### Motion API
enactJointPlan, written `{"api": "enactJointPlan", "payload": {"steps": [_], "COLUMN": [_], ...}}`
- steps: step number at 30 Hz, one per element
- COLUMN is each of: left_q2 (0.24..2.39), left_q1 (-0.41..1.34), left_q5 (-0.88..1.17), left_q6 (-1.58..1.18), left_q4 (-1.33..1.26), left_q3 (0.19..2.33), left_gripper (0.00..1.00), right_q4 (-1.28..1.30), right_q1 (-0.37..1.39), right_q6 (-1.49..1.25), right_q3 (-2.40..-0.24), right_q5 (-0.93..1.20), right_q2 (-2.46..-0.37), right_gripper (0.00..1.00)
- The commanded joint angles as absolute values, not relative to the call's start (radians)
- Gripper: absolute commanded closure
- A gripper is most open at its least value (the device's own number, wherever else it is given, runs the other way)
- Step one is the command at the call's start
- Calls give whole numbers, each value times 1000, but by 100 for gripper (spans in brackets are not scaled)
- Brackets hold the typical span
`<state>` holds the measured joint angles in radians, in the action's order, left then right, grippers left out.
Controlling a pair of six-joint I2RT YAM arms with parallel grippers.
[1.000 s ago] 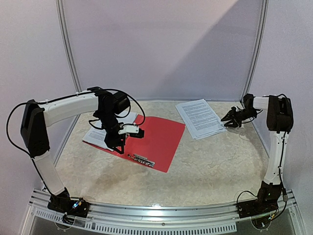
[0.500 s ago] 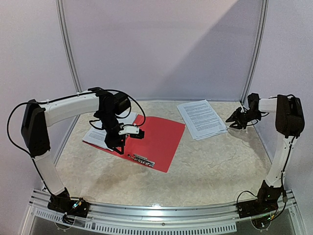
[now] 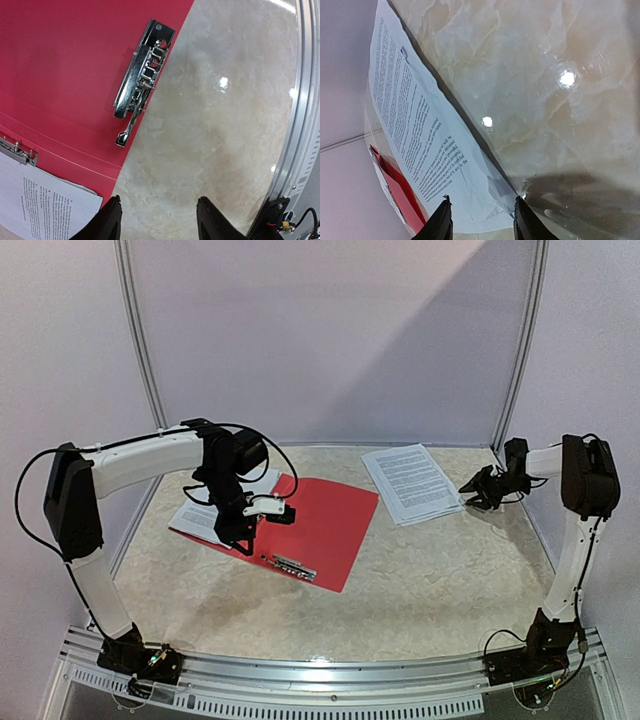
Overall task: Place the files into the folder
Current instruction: Pick up the file from the corner of the board.
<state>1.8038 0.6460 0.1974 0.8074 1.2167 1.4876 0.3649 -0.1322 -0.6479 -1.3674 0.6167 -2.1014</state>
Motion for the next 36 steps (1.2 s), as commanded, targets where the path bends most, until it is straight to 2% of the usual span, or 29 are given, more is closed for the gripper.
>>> {"api": "enactJointPlan", "payload": {"steps": [1, 9, 14, 36], "left_q2": [1817, 1817, 1818, 1812], "left_q1": [661, 663, 663, 669], "left_q5": [194, 193, 192, 178], "left_q6": [810, 810, 814, 815], "left_q4": [1221, 1221, 1219, 1220], "left_q3": [1485, 1485, 1486, 1483], "left_gripper": [49, 49, 49, 49], "right_q4": [318, 357, 319, 241], "right_q1": [-135, -136, -132, -125], "right_q6": [-686, -661, -665, -726], "right_q3": [-1352, -1300, -1221, -1281], "right_q5": [646, 551, 569, 679], "right_q2": [-2138, -2043, -1988, -2093], "right_gripper": [59, 59, 60, 63]}}
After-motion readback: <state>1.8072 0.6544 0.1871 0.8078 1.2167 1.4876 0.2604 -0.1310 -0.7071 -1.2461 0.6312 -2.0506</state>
